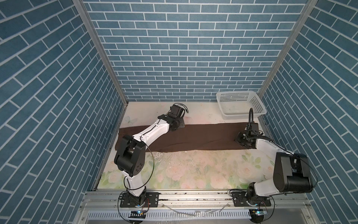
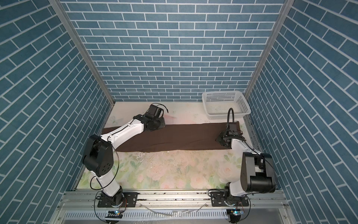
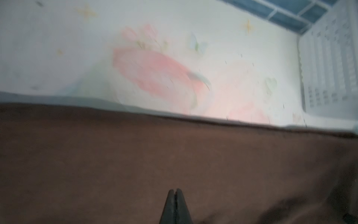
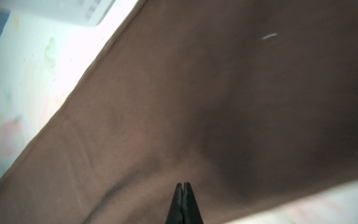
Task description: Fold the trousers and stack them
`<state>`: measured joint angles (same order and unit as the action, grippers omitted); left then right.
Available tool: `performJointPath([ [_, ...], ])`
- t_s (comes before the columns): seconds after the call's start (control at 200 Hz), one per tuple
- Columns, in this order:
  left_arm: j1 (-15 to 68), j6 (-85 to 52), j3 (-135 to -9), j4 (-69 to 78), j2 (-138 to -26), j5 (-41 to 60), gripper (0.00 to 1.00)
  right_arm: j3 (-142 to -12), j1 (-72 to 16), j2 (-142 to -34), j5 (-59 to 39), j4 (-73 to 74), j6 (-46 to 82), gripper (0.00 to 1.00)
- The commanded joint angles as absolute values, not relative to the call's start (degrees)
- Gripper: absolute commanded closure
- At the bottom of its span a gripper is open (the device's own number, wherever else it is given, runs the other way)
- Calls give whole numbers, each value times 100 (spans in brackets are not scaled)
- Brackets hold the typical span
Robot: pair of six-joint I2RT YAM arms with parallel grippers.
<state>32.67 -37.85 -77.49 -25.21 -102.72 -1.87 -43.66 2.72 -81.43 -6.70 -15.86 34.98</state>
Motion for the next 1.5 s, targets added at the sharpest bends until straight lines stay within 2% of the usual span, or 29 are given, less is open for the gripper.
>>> performJointPath([
  [0.0, 3674, -4033, -7738, -2112, -10417, -86, 96, -4430, 1009, -7944, -280, -2697, 3370, 100],
  [0.075, 3939, -4008, -7894, -2035, -10713, 34, 97, -4322, 1588, -7818, -466, -2776, 3366, 100],
  [0.175, 4135, -4033, -8135, -1861, -11134, 397, 97, -4274, 1994, -7736, -466, -2744, 3521, 55],
  [0.21, 4163, -4071, -8229, -1837, -11281, 571, 97, -4255, 2024, -7709, -466, -2665, 3609, 45],
  [0.255, 4200, -4100, -8289, -1788, -11391, 702, 97, -4245, 2052, -7715, -425, -2549, 3720, 38],
  [0.36, 4246, -4149, -8359, -1776, -11502, 781, 96, -4275, 2155, -7970, -412, -2225, 3916, 36],
  [0.51, 4248, -4109, -8642, -2120, -11699, 788, 96, -4522, 2289, -8619, -466, -1955, 4067, 39],
  [0.8, 4246, -4207, -8735, -2368, -11896, 784, 95, -4878, 2295, -9318, -387, -1729, 4053, 33],
  [0.92, 4251, -4262, -8675, -2378, -11923, 781, 96, -5035, 2294, -9581, -466, -1576, 3991, 38],
  [0.995, 4246, -4289, -8649, -2366, -11944, 799, 96, -5121, 2299, -9747, -744, -1451, 3973, 50],
  [1.015, 4246, -4294, -8647, -2369, -11951, 796, 96, -5143, 2297, -9786, -797, -1407, 3977, 57],
  [1.09, 4245, -4293, -8670, -2408, -11975, 800, 96, -5164, 2297, -9861, -862, -1326, 4023, 100],
  [1.24, 4245, -4289, -8702, -2480, -12015, 766, 96, -5023, 2304, -9554, -541, -1395, 4048, 100],
  [1.495, 4245, -4376, -8741, -2462, -12138, 784, 97, -5061, 2403, -8294, 497, -1686, 3925, 100],
])
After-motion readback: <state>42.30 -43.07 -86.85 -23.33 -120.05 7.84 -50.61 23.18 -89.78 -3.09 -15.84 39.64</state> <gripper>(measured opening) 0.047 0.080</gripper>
